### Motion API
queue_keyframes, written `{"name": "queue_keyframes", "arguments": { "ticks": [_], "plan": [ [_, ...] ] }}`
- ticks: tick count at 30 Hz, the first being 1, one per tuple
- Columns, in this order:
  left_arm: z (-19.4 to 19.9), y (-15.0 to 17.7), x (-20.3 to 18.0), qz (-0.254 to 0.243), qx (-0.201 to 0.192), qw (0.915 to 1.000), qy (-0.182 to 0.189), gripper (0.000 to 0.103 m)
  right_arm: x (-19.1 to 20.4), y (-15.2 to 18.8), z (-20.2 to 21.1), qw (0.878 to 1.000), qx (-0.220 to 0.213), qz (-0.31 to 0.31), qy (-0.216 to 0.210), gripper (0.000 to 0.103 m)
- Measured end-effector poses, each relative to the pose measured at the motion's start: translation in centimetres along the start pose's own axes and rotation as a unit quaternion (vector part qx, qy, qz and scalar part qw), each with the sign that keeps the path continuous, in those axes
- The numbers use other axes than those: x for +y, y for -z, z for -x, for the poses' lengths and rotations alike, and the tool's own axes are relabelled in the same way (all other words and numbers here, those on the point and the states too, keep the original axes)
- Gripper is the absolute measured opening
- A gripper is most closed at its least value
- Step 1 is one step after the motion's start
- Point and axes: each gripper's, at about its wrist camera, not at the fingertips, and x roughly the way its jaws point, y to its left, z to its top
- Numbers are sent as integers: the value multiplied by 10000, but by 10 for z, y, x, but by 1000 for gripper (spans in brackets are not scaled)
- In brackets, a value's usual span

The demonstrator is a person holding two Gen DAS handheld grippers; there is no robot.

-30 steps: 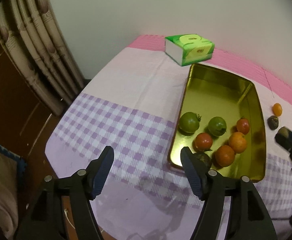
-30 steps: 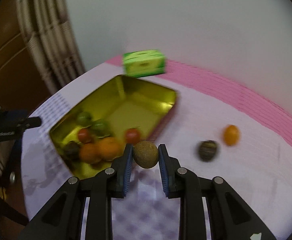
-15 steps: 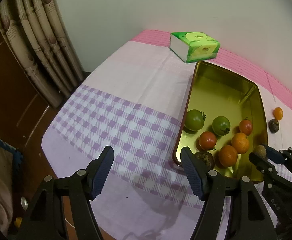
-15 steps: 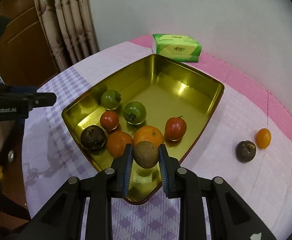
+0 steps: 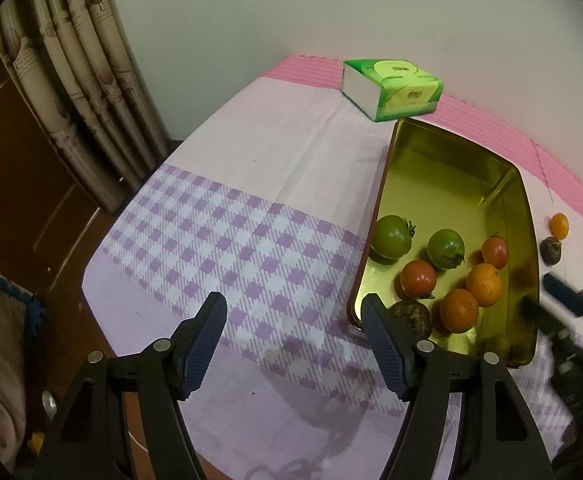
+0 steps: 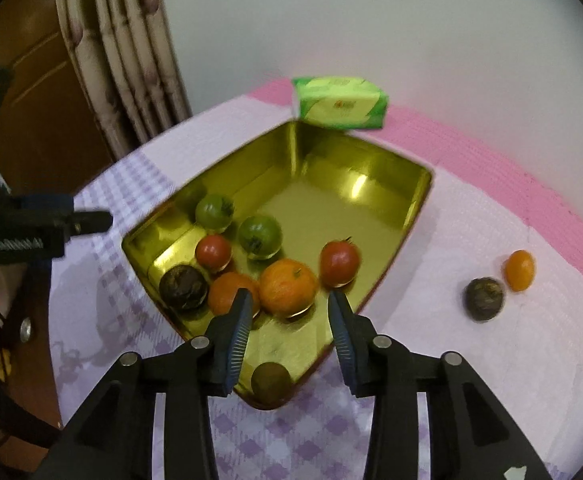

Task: Organize fruits
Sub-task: 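Lower the small olive-green fruit into the tray and open the right tool, then grasp the tangerine on the cloth with the right tool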

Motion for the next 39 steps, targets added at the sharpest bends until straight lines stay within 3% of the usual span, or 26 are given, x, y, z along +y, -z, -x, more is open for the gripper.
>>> {"name": "queue_keyframes", "arguments": {
  "ticks": [5, 10, 13, 19, 23, 28, 30, 33, 39],
  "plan": [
    [-2, 1, 0, -3, 25, 10000, -30, 70, -49, -3, 22, 9978, -305, -402, 423, 41],
    [-4, 2, -2, -90, 46, 9999, -46, 70, -127, 3, 21, 9895, -166, -945, 1077, 41],
    [-7, 3, -6, -185, 87, 9998, -45, 71, -165, 6, 14, 9855, -104, -1138, 1253, 41],
    [-11, 2, -19, -396, 207, 9990, -24, 72, -204, 1, -18, 9853, 67, -1239, 1176, 41],
    [-8, -3, -35, -507, 205, 9985, -76, 72, -204, -1, -36, 9881, 124, -1135, 1028, 43],
    [-5, -13, -72, -833, 193, 9963, 61, 72, -205, -2, -55, 9898, 191, -1079, 906, 42],
    [-4, -17, -93, -1018, 188, 9945, 170, 72, -206, -2, -55, 9905, 124, -1061, 869, 32],
    [-4, -23, -127, -1228, 191, 9912, 459, 72, -210, 2, -51, 9901, 85, -1100, 871, 30],
    [-10, -22, -213, -1905, 160, 9760, 1038, 72, -238, 44, -14, 9782, 11, -1444, 1492, 29]
  ]
}}
